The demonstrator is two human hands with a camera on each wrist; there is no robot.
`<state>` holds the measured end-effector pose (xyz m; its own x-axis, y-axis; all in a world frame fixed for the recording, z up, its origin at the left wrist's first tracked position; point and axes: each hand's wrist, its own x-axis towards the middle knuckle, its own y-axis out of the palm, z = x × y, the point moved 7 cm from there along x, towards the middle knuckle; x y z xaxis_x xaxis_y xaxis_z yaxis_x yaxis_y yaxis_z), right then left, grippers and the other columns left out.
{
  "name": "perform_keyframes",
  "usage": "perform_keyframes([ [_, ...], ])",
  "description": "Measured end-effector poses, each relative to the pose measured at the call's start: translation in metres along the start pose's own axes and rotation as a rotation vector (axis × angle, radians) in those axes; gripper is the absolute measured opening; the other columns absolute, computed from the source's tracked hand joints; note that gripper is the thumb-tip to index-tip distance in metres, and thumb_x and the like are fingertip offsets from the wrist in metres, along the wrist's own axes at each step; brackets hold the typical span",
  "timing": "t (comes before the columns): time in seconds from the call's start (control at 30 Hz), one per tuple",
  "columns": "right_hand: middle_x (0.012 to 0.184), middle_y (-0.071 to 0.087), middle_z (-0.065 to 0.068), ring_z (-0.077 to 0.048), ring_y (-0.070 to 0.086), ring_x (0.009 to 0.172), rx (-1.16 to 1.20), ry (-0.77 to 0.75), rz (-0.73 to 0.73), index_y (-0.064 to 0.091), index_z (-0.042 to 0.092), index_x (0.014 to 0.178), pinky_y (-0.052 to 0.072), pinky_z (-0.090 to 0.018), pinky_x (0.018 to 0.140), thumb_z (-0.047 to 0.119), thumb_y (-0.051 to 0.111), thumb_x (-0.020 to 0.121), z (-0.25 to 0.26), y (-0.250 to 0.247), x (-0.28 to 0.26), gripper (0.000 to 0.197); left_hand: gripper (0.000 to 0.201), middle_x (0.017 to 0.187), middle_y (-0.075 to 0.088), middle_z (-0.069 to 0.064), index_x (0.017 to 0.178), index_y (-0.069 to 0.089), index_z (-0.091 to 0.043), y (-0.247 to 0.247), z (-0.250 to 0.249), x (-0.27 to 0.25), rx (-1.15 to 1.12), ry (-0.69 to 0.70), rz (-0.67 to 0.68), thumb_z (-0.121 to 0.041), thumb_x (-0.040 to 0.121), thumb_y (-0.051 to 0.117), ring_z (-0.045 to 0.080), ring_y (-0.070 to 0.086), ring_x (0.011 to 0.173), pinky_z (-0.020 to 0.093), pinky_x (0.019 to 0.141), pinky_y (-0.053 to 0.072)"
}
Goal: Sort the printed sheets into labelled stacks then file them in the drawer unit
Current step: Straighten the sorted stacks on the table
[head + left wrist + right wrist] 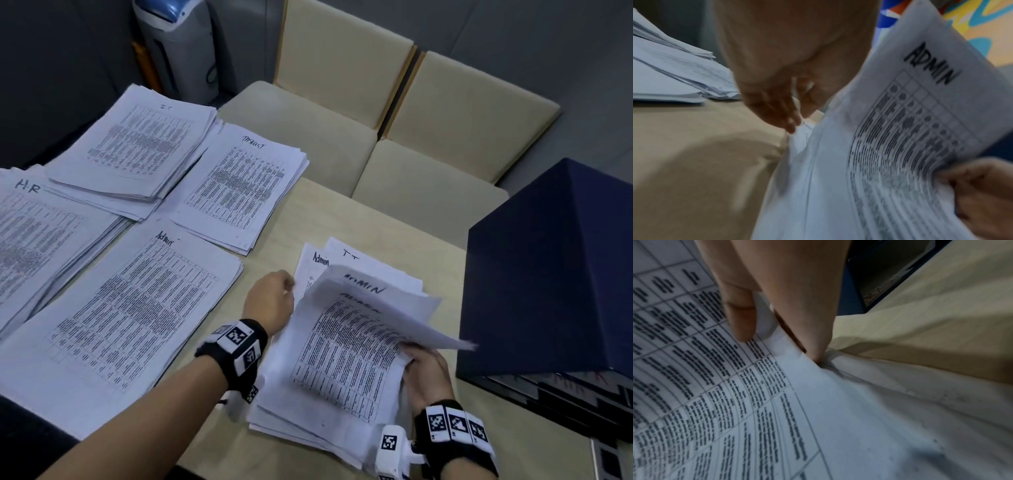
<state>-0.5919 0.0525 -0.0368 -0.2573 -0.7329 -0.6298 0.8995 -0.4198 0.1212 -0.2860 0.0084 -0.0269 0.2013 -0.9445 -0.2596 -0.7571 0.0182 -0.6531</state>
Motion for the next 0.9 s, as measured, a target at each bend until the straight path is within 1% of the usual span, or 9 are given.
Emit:
perform_keyframes([
  [0.1, 0.080, 0.064, -0.016, -0.029, 0.065, 0.066, 0.016, 0.024, -0.039, 0.060, 0.006, 0.088, 0.055, -0.029, 0.048, -0.013, 0.050, 0.088, -0.004, -0.004, 0.004, 0.021, 0.028, 0.084, 0.069, 0.008, 0.085, 0.063, -0.008, 0.005, 0.011, 0.004, 0.273, -0.139, 0.027, -0.036, 0.088, 0.065, 0.027, 0.066, 0.080, 0.035, 0.071, 0.056],
  [0.27, 0.080, 0.065, -0.013, -0.028, 0.066, 0.066, 0.032, 0.030, -0.029, 0.058, 0.010, 0.091, 0.054, -0.033, 0.057, -0.012, 0.049, 0.087, -0.003, -0.005, 0.000, 0.024, 0.025, 0.094, 0.066, 0.007, 0.094, 0.064, -0.013, 0.011, -0.010, 0.005, 0.633, 0.021, 0.083, -0.031, 0.098, 0.048, 0.026, 0.066, 0.084, 0.033, 0.075, 0.055],
  [0.37, 0.075, 0.068, -0.015, -0.025, 0.067, 0.057, 0.076, 0.074, -0.042, 0.061, 0.005, 0.089, 0.054, -0.028, 0.054, -0.008, 0.045, 0.088, -0.006, -0.008, 0.006, 0.021, 0.028, 0.077, 0.057, 0.005, 0.079, 0.056, -0.015, 0.010, -0.020, 0.006, 0.696, 0.184, 0.153, -0.027, 0.099, 0.042, 0.024, 0.059, 0.070, 0.033, 0.068, 0.054],
  [0.43, 0.067, 0.069, -0.007, -0.021, 0.067, 0.058, 0.121, 0.128, -0.046, 0.059, 0.009, 0.086, 0.054, -0.027, 0.052, 0.000, 0.042, 0.096, -0.007, -0.009, 0.007, 0.022, 0.030, 0.068, 0.056, 0.005, 0.071, 0.053, -0.013, 0.009, -0.023, 0.006, 0.655, 0.263, 0.177, -0.022, 0.099, 0.045, 0.023, 0.056, 0.062, 0.033, 0.061, 0.052],
  [0.53, 0.082, 0.076, -0.001, -0.017, 0.069, 0.082, 0.069, 0.099, -0.015, 0.062, 0.012, 0.094, 0.059, -0.031, 0.068, 0.006, 0.032, 0.105, -0.002, -0.007, 0.011, 0.033, 0.025, 0.066, 0.066, 0.003, 0.080, 0.072, -0.008, 0.007, -0.020, 0.004, 0.283, 0.314, 0.248, -0.009, 0.095, 0.052, 0.021, 0.057, 0.059, 0.031, 0.061, 0.046],
  [0.63, 0.079, 0.071, -0.010, -0.025, 0.066, 0.075, -0.026, 0.042, -0.053, 0.071, 0.009, 0.085, 0.050, -0.036, 0.073, -0.008, 0.050, 0.092, -0.003, -0.009, 0.010, 0.028, 0.034, 0.073, 0.071, -0.003, 0.091, 0.078, -0.013, 0.005, -0.026, -0.004, -0.119, 0.290, 0.337, 0.008, 0.085, 0.053, 0.016, 0.062, 0.065, 0.028, 0.064, 0.048],
  [0.7, 0.086, 0.075, -0.015, -0.031, 0.070, 0.080, -0.085, 0.025, -0.062, 0.074, 0.005, 0.095, 0.054, -0.039, 0.075, -0.008, 0.058, 0.086, -0.002, -0.005, 0.003, 0.022, 0.042, 0.090, 0.075, 0.003, 0.100, 0.076, -0.010, 0.010, -0.022, -0.003, -0.179, 0.205, 0.319, 0.014, 0.080, 0.047, 0.020, 0.069, 0.083, 0.031, 0.076, 0.054],
  [0.8, 0.076, 0.070, -0.018, -0.032, 0.067, 0.074, -0.095, 0.006, -0.146, 0.067, -0.001, 0.091, 0.056, -0.033, 0.063, -0.016, 0.052, 0.083, 0.001, -0.010, 0.003, 0.022, 0.017, 0.101, 0.069, 0.003, 0.104, 0.067, -0.011, 0.006, 0.000, 0.010, 0.017, -0.004, 0.031, -0.009, 0.089, 0.060, 0.022, 0.064, 0.093, 0.034, 0.085, 0.053],
  [0.9, 0.086, 0.065, -0.022, -0.035, 0.063, 0.084, -0.047, 0.000, -0.187, 0.065, 0.003, 0.095, 0.052, -0.039, 0.074, -0.019, 0.050, 0.077, 0.000, -0.013, 0.006, 0.032, 0.023, 0.084, 0.065, 0.004, 0.082, 0.058, -0.012, 0.013, 0.008, 0.013, 0.169, -0.112, 0.094, -0.033, 0.086, 0.068, 0.028, 0.064, 0.083, 0.036, 0.074, 0.054],
])
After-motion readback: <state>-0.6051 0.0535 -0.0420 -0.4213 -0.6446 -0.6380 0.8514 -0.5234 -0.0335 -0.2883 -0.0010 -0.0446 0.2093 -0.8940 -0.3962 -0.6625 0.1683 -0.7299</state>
